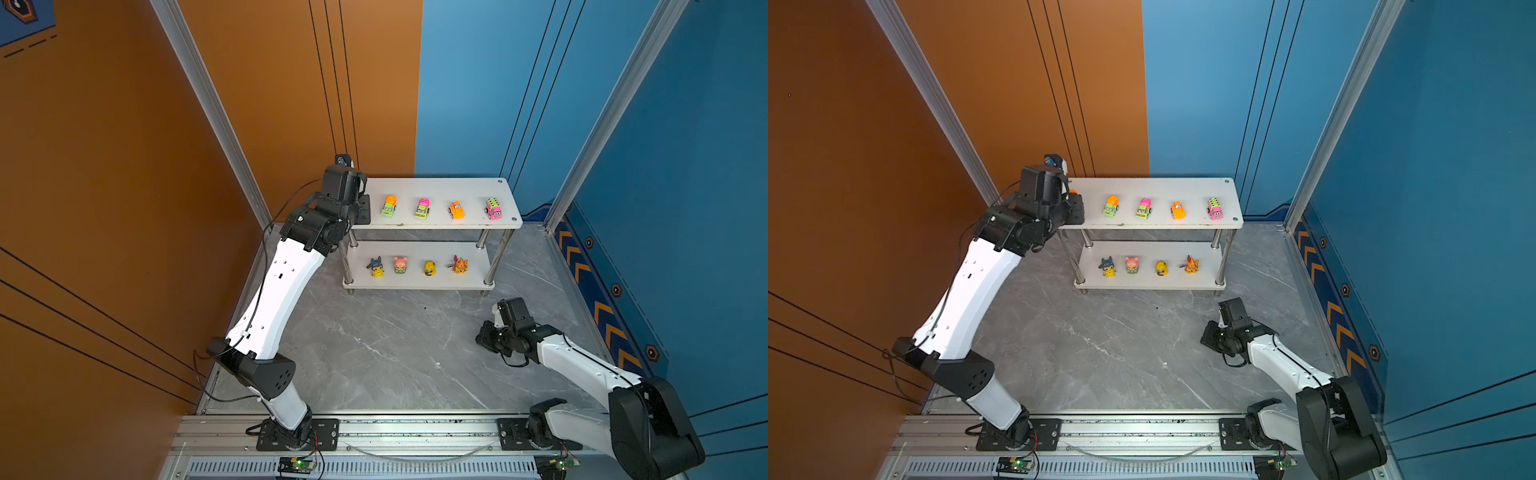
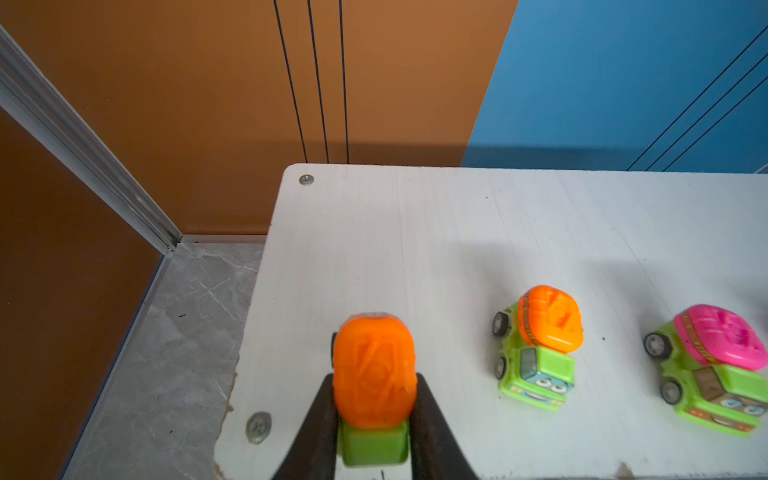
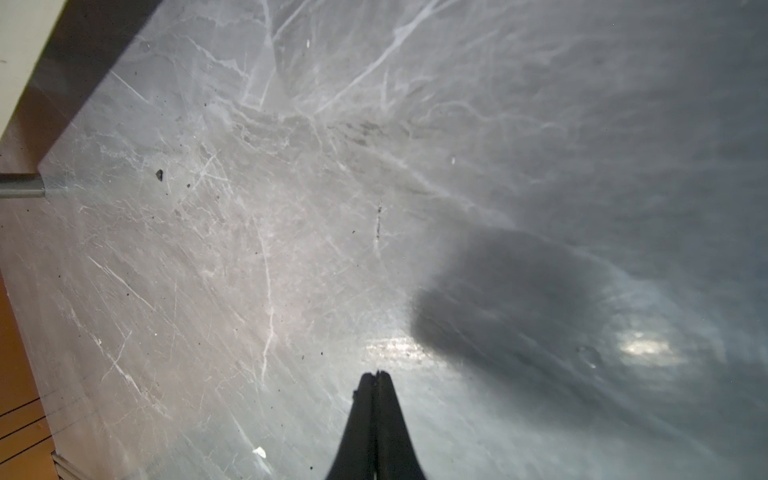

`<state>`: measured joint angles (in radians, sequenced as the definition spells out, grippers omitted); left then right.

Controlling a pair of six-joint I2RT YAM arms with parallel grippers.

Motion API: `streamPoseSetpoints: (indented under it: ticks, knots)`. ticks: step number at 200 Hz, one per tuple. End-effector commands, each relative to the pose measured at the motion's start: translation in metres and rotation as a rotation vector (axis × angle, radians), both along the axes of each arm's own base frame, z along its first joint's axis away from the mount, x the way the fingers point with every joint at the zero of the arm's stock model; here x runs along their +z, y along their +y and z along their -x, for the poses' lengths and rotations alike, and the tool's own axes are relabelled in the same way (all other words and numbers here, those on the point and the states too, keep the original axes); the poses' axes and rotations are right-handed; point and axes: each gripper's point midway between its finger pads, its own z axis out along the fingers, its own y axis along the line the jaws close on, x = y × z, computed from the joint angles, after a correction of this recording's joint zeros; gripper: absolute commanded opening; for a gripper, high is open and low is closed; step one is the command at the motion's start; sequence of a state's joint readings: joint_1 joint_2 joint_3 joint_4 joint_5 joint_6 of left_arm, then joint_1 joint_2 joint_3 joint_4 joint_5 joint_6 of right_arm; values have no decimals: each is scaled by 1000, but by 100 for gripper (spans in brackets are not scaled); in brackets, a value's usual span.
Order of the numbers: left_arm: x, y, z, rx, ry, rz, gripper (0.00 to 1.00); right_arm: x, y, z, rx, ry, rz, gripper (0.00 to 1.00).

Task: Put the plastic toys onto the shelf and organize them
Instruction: 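Lift the car with the left gripper up over the top shelf, then lower the car onto the top shelf at the end of the row, open left gripper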

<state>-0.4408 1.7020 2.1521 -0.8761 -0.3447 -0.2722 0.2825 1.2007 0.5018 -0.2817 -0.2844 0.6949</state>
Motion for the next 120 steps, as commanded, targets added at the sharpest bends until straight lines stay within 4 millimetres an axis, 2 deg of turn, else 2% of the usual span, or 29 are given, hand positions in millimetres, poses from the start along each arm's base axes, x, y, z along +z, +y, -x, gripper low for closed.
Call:
streamPoseSetpoints:
  ticks: [1,37,67,120]
  knots:
    - [-1,-2,0,-48,42,15,11,-7,-2,2,3,7,26,5]
    - [-19,9,-8,-7,92,13,11,-9,0,-1,5,10,19,4]
    - [-34,11,-11,9,134,9,12,-10,-1,1,4,12,23,4]
    - [-41,11,-10,18,154,21,17,-11,-1,1,7,13,25,4]
